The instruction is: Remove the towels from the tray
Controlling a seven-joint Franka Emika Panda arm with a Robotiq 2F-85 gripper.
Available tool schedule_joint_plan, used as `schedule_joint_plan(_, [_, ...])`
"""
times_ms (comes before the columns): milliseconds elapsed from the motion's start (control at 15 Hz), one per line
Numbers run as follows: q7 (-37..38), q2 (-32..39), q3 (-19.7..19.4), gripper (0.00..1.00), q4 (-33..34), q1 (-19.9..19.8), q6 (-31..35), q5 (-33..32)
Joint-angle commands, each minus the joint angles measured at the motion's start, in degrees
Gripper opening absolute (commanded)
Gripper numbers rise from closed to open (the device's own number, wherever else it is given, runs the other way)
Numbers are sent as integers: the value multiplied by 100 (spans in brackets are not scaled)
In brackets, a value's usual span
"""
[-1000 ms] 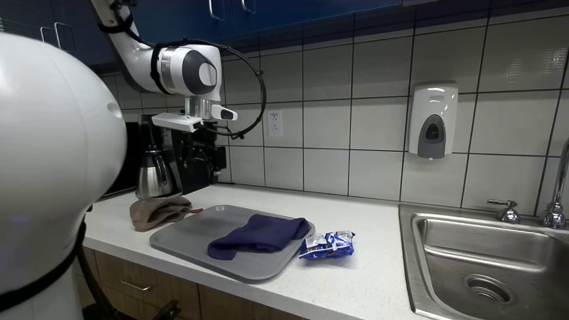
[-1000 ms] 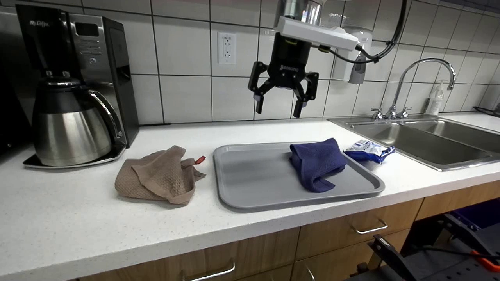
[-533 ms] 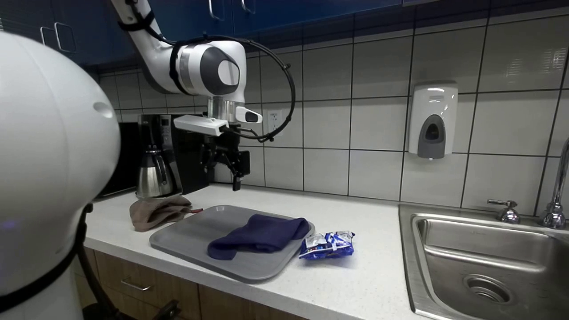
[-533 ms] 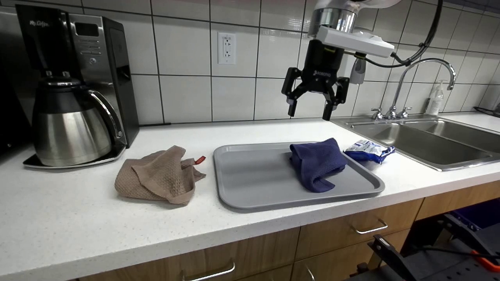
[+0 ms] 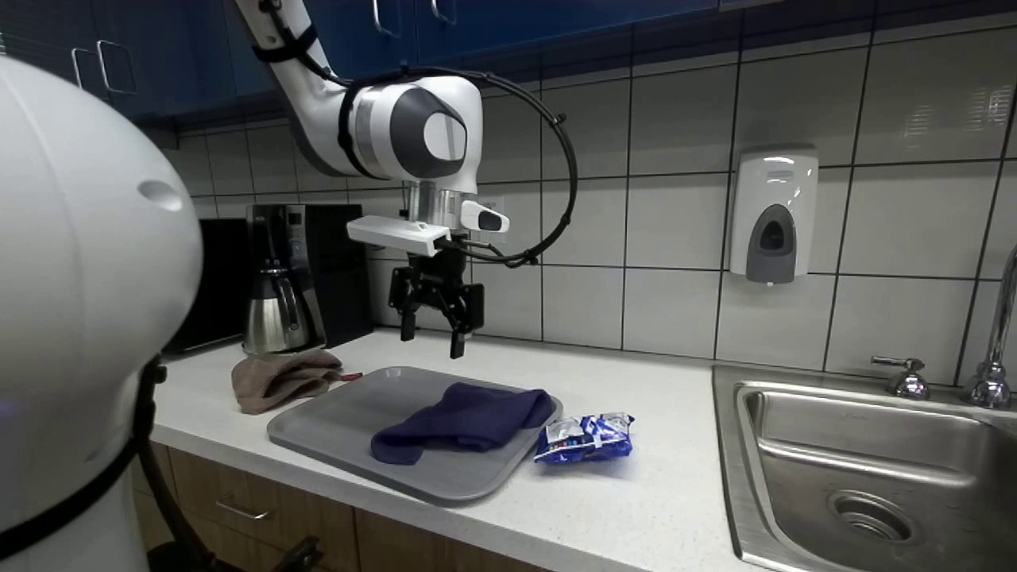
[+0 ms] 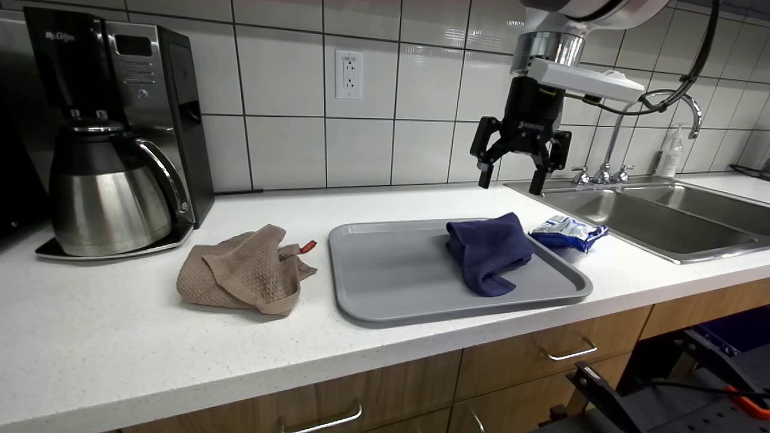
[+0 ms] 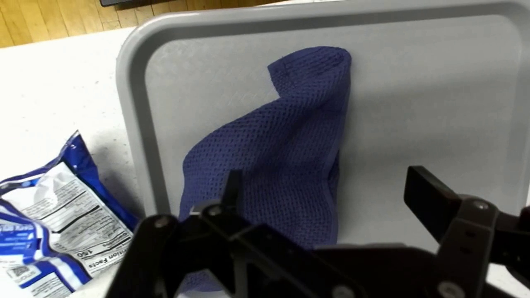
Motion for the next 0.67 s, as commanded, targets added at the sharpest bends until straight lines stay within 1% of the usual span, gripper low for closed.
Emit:
schedule_joint_plan(0, [-303, -71, -68, 100, -138, -176, 67, -89])
schedule_joint_plan(333, [-409, 78, -119, 100, -99, -231, 116, -118])
schedule_joint_plan(600, [-293, 311, -76, 100, -73, -231, 254, -248])
